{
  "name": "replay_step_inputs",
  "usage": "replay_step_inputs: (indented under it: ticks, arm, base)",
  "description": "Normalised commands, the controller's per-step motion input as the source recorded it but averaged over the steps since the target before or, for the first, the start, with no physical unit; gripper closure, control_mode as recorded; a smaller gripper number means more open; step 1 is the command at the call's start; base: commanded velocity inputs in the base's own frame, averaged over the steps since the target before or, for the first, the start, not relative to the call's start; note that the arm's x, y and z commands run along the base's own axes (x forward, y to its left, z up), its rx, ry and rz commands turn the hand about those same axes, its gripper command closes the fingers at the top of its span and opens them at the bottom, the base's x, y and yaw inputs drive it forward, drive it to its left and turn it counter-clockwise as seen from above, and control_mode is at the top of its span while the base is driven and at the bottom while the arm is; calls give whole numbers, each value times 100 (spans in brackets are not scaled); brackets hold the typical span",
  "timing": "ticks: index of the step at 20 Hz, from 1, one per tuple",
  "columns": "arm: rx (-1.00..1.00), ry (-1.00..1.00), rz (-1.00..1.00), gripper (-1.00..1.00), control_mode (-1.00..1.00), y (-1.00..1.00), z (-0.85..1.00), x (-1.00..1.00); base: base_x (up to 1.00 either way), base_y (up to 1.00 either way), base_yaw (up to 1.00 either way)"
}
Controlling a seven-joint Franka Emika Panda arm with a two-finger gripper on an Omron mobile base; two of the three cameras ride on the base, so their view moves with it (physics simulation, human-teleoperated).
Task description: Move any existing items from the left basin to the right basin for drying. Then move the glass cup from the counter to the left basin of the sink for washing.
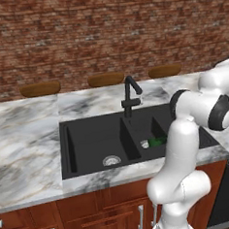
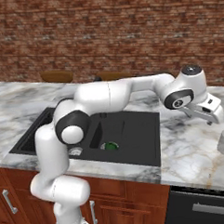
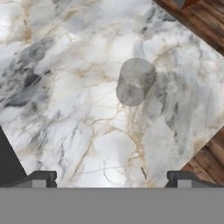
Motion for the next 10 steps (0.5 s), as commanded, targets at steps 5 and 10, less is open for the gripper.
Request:
replay_step_inputs:
  ticks: [5,10]
  arm:
    - [5,0,0,-100,-100,-24,-3,7]
    - [1,0,0,-100,-100,-20,-8,7]
  base:
    - [0,0,0]
    - [0,0,0]
